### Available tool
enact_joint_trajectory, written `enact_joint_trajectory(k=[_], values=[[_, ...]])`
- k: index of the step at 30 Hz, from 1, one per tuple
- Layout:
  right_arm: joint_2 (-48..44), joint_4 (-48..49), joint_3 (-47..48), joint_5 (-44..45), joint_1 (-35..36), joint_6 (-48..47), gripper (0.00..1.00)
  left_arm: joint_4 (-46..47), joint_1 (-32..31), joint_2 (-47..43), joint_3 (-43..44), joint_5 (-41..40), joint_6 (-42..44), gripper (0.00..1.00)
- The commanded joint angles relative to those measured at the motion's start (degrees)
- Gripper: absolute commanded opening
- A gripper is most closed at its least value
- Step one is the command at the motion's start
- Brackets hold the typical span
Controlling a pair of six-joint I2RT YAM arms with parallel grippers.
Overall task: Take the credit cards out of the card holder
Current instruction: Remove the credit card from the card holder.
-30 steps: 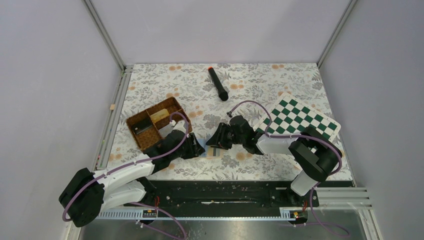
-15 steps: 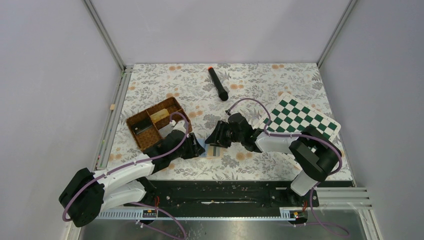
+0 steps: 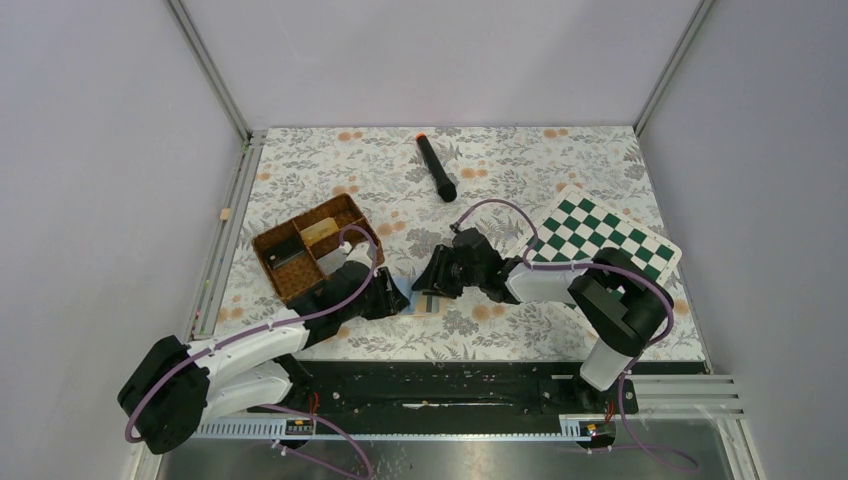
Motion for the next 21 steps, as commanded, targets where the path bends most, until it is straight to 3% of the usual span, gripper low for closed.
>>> enact_joint_trajectory(k=[1,14,18,21], values=[[-0.61,-3.34,0.44,2.95,0.35,-2.13,0.45,1.23,0.10,-0.48,0.08,-1.01,0.62,0.46],[-11.58,-20.35,1.72,9.31,0.34,-8.98,0.45,-11.10,0.10,-6.56,1.97,-11.25,-1.36,0.45],[-12.94,-20.60,2.80,8.26,0.48,-8.95,0.45,-15.94,0.14,-8.89,2.90,-15.94,-3.69,0.45],[-12.54,-15.08,1.50,6.04,0.84,-7.62,0.45,-14.49,0.15,-10.94,2.57,-15.15,-2.92,0.45]])
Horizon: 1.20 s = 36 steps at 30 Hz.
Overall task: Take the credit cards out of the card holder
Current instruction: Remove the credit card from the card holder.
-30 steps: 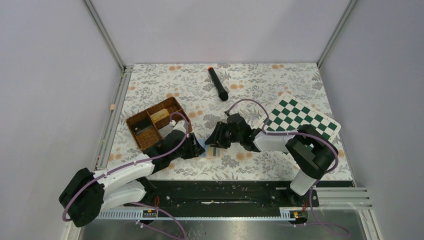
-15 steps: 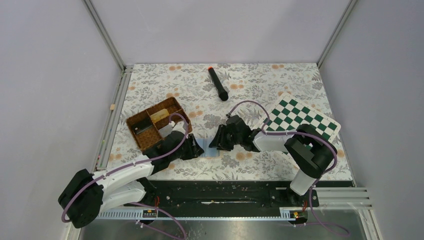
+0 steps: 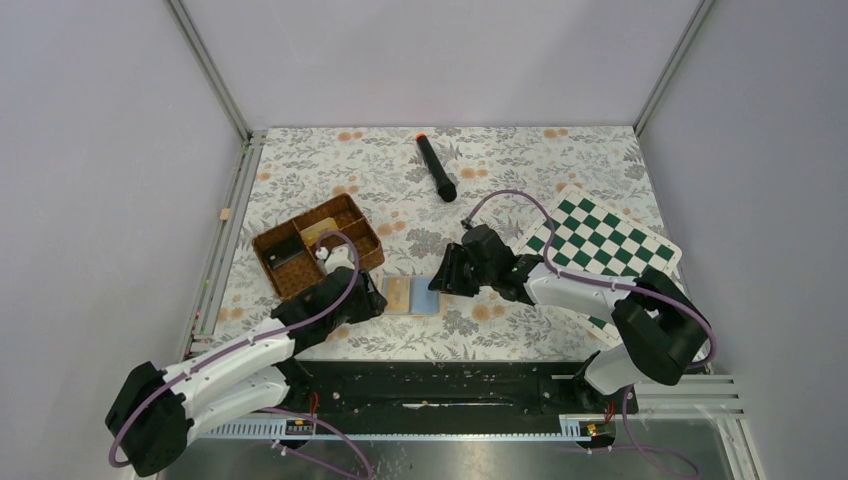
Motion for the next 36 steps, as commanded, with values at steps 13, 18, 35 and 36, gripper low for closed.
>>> enact_joint_trajectory(k=[13,18,35,36], values=[[9.47,14.20,4.31,-5.02,3.33,4.72,0.44,10.08,0.13,5.18,0.61,5.70,1.69,0.41],[13.66,14.54,6.06,-6.18,3.68,4.58,0.44,10.59,0.13,7.81,0.66,6.28,2.11,0.40],[8.95,-10.41,4.21,8.81,3.70,-15.38,0.38,2.24,0.26,1.39,1.06,2.40,-0.82,0.39],[8.53,-10.65,4.16,8.84,3.72,-15.45,0.38,1.74,0.24,1.34,1.44,2.37,-0.97,0.39]])
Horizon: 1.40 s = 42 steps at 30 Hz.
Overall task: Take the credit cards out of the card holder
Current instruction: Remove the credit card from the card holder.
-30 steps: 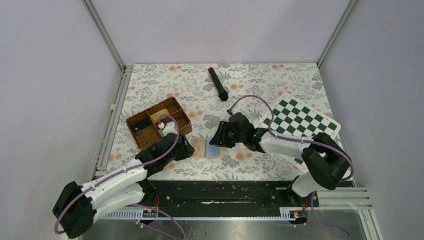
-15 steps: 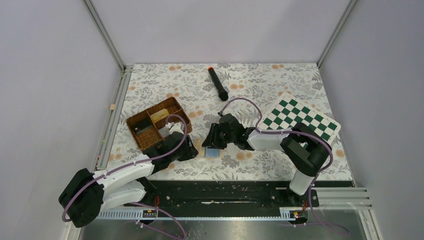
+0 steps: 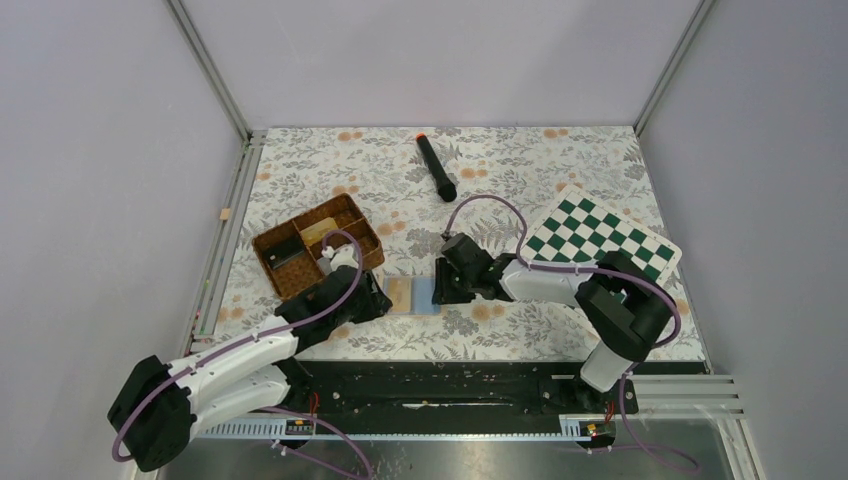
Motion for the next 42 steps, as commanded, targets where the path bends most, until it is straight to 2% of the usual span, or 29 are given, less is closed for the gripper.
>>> enact_joint_trajectory(k=[1,4,10,14,18,21,34,42], values=[[-2.56,-5.90,-0.46,3.77,0.38,-5.15,0.38,-1.82,0.20,0.19,1.95,-1.12,-0.94,0.39],[-5.29,-5.88,0.48,4.93,1.05,-3.36,0.39,-5.72,0.73,-1.63,4.00,-2.30,-0.69,0.40],[-7.06,-10.12,7.85,11.92,6.02,-0.45,0.57,-13.80,3.63,-7.72,8.03,-2.58,0.81,0.42],[-2.88,-11.58,13.42,16.68,10.64,0.03,0.68,-18.14,6.95,-11.65,10.01,-1.05,2.10,0.44],[3.30,-13.38,19.94,21.12,13.95,-1.44,0.75,-20.17,11.65,-13.54,10.71,2.57,4.13,0.45],[7.05,-14.24,23.21,22.49,14.96,-3.22,0.77,-21.30,14.40,-14.22,10.68,4.40,5.32,0.46],[18.19,-19.38,32.57,24.73,17.38,-5.44,0.78,-21.56,16.04,-14.07,11.01,5.52,5.52,0.50],[19.92,-22.13,33.30,28.11,18.23,-5.84,0.72,-21.06,16.05,-14.40,10.72,5.97,5.62,0.50]])
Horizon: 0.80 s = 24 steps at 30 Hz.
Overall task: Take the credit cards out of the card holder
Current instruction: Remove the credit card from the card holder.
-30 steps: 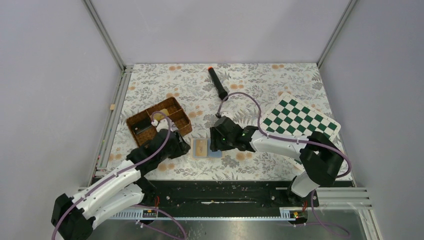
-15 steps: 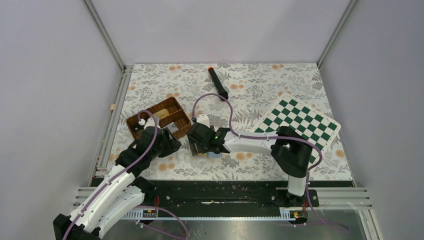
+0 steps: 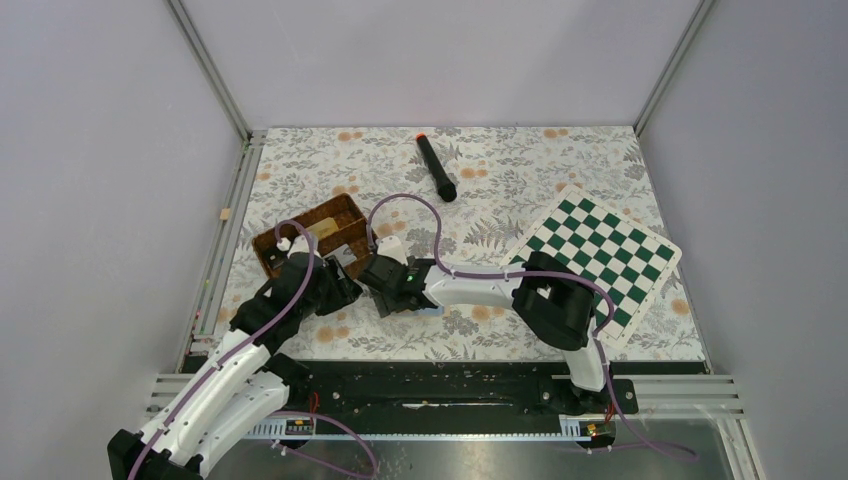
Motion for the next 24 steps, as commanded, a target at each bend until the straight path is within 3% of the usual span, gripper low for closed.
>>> enact_joint_trajectory(k=[1,13,20,24], values=[[0.18,-1.95,0.79,3.69,0.54,-0.43,0.71,1.31,0.33,-0.24,1.91,1.35,0.86,0.50],[2.11,-1.32,-0.31,2.55,0.61,-0.70,0.59,1.66,0.37,-1.10,1.64,1.72,0.88,0.50],[2.86,-2.07,-0.66,3.02,0.69,-0.29,0.64,1.95,0.37,-0.84,1.56,1.98,0.89,0.50],[2.26,-2.29,-0.81,2.45,0.83,0.40,0.73,2.09,0.35,-0.79,1.39,2.16,0.81,0.50]])
